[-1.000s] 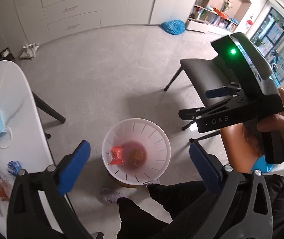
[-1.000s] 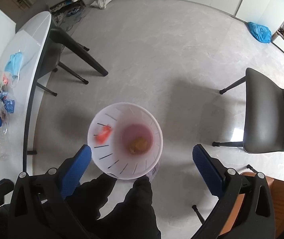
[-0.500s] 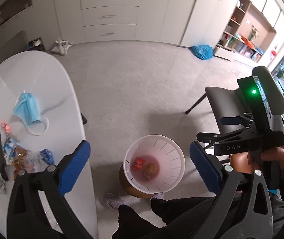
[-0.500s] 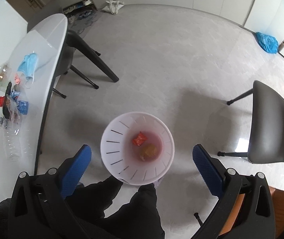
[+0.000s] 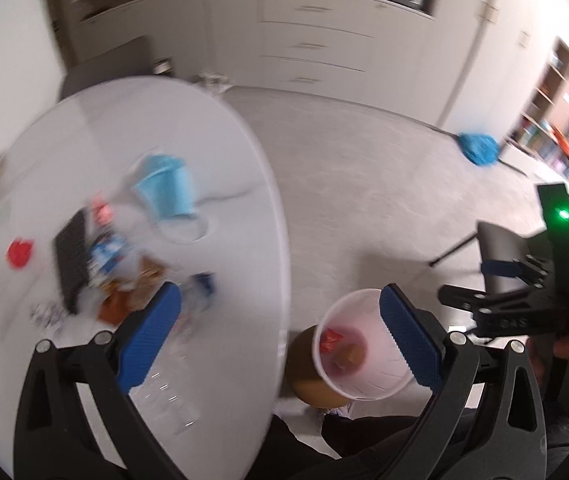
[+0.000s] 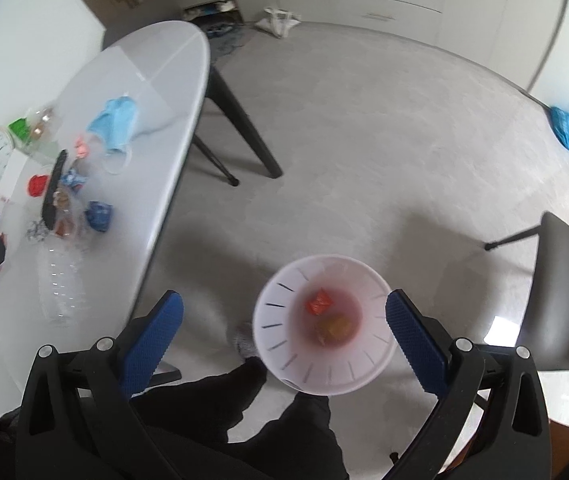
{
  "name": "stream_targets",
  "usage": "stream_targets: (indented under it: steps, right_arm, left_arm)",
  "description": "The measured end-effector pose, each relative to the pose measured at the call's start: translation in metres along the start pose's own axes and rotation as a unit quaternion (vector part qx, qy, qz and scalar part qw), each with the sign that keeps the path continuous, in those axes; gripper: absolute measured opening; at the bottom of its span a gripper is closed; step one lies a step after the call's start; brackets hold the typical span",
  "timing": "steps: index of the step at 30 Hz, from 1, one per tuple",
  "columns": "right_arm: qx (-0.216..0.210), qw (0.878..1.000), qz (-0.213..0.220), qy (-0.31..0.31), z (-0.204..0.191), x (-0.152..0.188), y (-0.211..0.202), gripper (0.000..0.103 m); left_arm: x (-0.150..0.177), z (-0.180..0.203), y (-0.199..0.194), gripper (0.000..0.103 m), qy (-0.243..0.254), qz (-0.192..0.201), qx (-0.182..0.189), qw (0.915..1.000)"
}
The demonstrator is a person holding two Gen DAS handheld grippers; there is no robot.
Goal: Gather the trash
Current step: 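Grasp the clear plastic bottle with the left tool while the right tool grasps the snack wrapper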
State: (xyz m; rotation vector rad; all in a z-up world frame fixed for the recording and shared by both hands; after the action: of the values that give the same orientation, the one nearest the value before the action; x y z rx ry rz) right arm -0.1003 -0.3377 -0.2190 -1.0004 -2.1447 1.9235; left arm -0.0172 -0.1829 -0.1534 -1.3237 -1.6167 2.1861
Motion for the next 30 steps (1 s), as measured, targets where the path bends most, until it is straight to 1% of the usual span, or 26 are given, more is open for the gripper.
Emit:
stream_targets:
  steps: [1, 4, 7, 9, 12, 15, 18, 21, 25, 27, 29, 30]
  right_arm:
    - [-0.003, 1.000, 0.000, -0.005, -0.007, -0.002, 0.001, 0.101]
    - [-0.009, 1.000, 0.003, -0.026, -0.028, -0.009, 0.002, 0.101]
    - [-0.013, 0.999, 0.004, -0.046, -0.048, -0.017, 0.005, 0.101]
    - [-0.016, 0.998, 0.005, -0.056, -0.059, -0.021, 0.007, 0.101]
    - [-0.021, 0.998, 0.006, -0.066, -0.075, -0.028, 0.011, 0.101]
    - [-0.026, 0.997, 0.004, -0.074, -0.089, -0.032, 0.014, 0.101]
    - [-0.027, 0.996, -0.001, -0.081, -0.102, -0.034, 0.019, 0.101]
    - [-0.026, 0.996, -0.008, -0.088, -0.111, -0.033, 0.023, 0.101]
    - [-0.026, 0.995, -0.016, -0.092, -0.120, -0.031, 0.026, 0.101]
    - [-0.025, 0.995, -0.020, -0.095, -0.124, -0.029, 0.028, 0.101]
    - [-0.026, 0.994, -0.025, -0.102, -0.130, -0.028, 0.029, 0.101]
    - [-0.026, 0.994, -0.027, -0.106, -0.133, -0.028, 0.030, 0.101]
  left_arm:
    - [0.003, -0.016, -0.001, 0.095, -0.023, -0.004, -0.011, 0.9997]
    - [0.011, -0.050, -0.002, 0.095, -0.067, -0.009, -0.035, 0.9971]
    - [0.025, -0.086, 0.000, 0.095, -0.112, -0.022, -0.063, 0.9914]
    - [0.034, -0.100, 0.004, 0.095, -0.131, -0.034, -0.073, 0.9882]
    - [0.052, -0.121, 0.012, 0.095, -0.155, -0.062, -0.091, 0.9817]
    - [0.075, -0.140, 0.029, 0.095, -0.169, -0.102, -0.100, 0.9751]
    - [0.092, -0.148, 0.044, 0.095, -0.180, -0.130, -0.093, 0.9707]
    - [0.107, -0.154, 0.061, 0.095, -0.206, -0.158, -0.070, 0.9631]
    - [0.120, -0.159, 0.078, 0.095, -0.210, -0.183, -0.067, 0.9580]
    - [0.123, -0.158, 0.087, 0.095, -0.208, -0.193, -0.060, 0.9570]
    - [0.124, -0.158, 0.091, 0.095, -0.209, -0.191, -0.056, 0.9575]
    - [0.124, -0.158, 0.092, 0.092, -0.210, -0.189, -0.054, 0.9578]
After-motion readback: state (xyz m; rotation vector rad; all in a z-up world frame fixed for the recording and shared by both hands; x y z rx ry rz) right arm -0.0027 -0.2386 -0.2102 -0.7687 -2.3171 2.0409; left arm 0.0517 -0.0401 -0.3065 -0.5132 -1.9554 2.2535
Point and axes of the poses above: each gripper's, at about its wrist camera, not at the fingertips, and y roughly the way its jaws point, z to its right, x to its underside, the point moved 8 cm from there along y, roughly the way its jaws point, and after that the axes turned 3 degrees about z, right-handed, at the moved point
